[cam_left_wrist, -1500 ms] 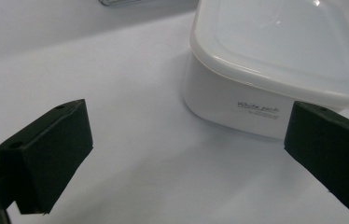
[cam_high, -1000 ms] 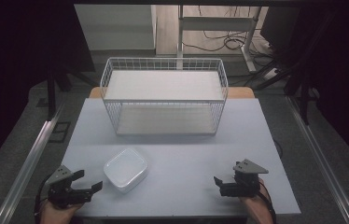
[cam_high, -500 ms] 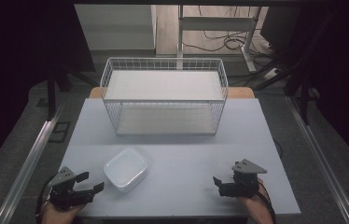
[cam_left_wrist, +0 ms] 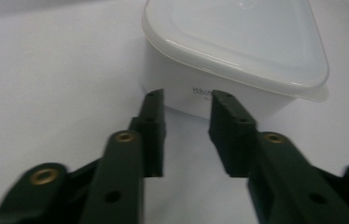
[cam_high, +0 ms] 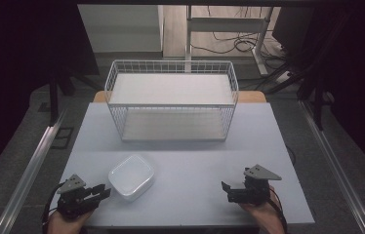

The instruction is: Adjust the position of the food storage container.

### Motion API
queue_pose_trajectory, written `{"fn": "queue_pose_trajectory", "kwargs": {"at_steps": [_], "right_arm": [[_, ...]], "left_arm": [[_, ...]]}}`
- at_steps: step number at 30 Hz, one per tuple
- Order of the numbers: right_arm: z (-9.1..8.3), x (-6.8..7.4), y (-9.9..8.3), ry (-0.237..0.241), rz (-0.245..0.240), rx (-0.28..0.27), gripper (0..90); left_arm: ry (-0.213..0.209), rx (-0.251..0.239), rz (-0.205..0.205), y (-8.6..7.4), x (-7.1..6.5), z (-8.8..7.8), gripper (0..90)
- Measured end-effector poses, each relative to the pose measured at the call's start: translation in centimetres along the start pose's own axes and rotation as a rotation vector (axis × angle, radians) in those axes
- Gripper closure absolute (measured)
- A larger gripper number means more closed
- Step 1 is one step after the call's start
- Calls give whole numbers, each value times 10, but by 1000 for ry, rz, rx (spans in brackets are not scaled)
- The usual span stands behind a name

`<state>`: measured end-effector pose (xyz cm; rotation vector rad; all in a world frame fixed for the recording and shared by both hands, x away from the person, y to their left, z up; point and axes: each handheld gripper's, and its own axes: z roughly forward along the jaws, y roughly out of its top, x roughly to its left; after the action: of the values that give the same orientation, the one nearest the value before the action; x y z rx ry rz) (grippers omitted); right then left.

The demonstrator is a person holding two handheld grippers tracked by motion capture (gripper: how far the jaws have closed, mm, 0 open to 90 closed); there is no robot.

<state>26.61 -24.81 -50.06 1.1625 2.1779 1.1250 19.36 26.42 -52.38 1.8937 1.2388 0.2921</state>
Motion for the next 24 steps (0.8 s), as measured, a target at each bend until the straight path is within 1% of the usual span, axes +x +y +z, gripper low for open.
{"fn": "queue_pose_trajectory", "kwargs": {"at_steps": [1, 2, 3, 5, 6, 7, 9, 12, 15, 18, 19, 20, 24], "right_arm": [[1, 1, 1, 5, 1, 8, 0], [1, 1, 1, 5, 1, 8, 0], [3, 2, 1, 13, -4, 17, 0], [5, 4, 1, 18, -7, 33, 0], [5, 4, 1, 18, -7, 33, 0], [6, 4, 1, 18, -10, 39, 0], [7, 5, 2, 19, -14, 46, 0], [8, 4, 2, 28, -14, 56, 0], [9, 4, 2, 36, -16, 66, 0], [11, 4, 3, 41, -20, 76, 0], [12, 4, 4, 43, -29, 83, 11], [12, 4, 4, 43, -29, 83, 11], [14, 4, 6, 41, -44, 89, 61]], "left_arm": [[12, 5, 5, 1, -1, 1, 799], [24, 9, 10, 2, -1, 3, 799], [30, 19, 17, 4, -2, 5, 865], [21, 25, 23, 7, -3, 9, 898], [21, 35, 27, 9, -3, 12, 898], [34, 48, 34, 10, -4, 15, 899], [39, 57, 30, 13, -4, 19, 900], [45, 50, 4, 18, 1, 24, 900], [46, 47, -3, 21, 4, 28, 900], [44, 45, -21, 24, 8, 33, 900], [43, 44, -23, 26, 10, 34, 900], [44, 45, -20, 26, 11, 35, 900], [42, 48, -29, 31, 15, 41, 900]]}}
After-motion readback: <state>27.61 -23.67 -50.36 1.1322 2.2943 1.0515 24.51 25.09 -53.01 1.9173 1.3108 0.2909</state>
